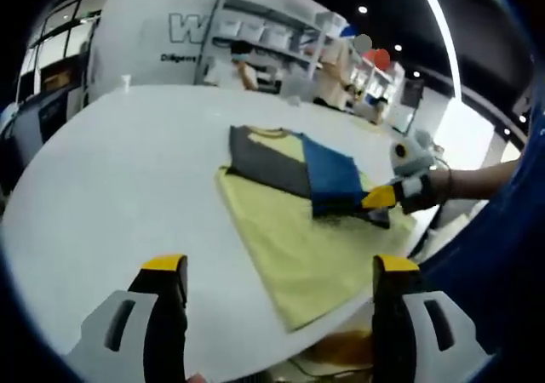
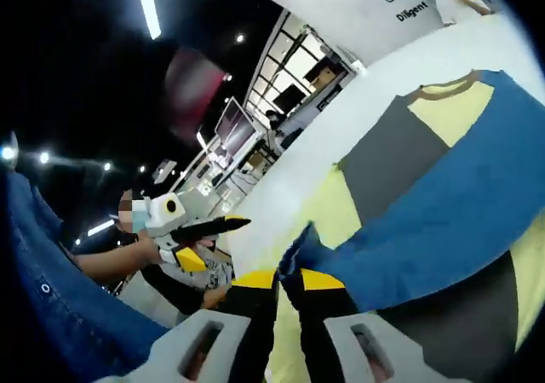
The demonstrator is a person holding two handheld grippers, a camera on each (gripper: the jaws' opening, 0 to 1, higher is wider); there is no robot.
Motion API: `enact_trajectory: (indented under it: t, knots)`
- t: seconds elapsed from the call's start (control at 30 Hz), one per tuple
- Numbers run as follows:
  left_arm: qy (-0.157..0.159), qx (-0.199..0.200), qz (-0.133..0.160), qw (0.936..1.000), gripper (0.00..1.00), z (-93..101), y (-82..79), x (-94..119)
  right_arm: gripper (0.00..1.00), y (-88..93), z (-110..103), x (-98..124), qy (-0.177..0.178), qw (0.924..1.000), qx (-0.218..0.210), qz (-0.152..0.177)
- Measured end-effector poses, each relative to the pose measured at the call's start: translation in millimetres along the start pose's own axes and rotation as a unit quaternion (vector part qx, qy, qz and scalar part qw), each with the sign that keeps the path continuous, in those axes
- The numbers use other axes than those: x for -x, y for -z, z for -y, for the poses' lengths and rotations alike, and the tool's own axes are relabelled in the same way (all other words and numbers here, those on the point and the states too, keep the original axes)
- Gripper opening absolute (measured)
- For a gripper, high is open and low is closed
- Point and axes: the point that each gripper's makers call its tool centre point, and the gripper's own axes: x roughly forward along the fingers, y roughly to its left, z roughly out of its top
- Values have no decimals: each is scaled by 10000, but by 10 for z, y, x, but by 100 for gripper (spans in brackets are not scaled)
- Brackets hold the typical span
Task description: Fold the garment on the visible template until the final outline fits inside the template.
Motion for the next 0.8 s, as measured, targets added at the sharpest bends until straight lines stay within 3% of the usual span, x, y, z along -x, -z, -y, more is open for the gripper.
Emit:
enact_trajectory:
  t: [0.1,0.23,0.37,0.43,0.53,0.57,0.6,0.67,0.8]
  knots:
    - [14,17,-9,10000,88,5,4,-2,6,145,-100,-2,-163,9991,180,-338]
    - [25,17,-10,10000,88,30,3,-13,8,161,-183,65,-300,9988,241,-303]
    - [35,31,11,10000,88,30,7,-19,10,-40,-70,331,220,9954,920,126]
    - [29,47,16,10000,88,23,16,-22,10,-176,98,523,683,9878,1367,294]
    - [22,66,15,10000,88,6,33,-23,12,-358,324,784,1159,9810,1446,571]
    - [12,73,12,10000,88,-11,38,-18,13,-496,470,960,1490,9743,1482,811]
    - [10,74,10,10000,88,-13,38,-18,13,-525,511,1007,1572,9724,1495,852]
    - [-17,90,10,10000,88,-32,36,-21,15,-656,816,1302,2125,9605,1486,1015]
    - [-36,95,0,9999,88,-49,36,-19,20,-715,1108,1530,2666,9452,1557,1062]
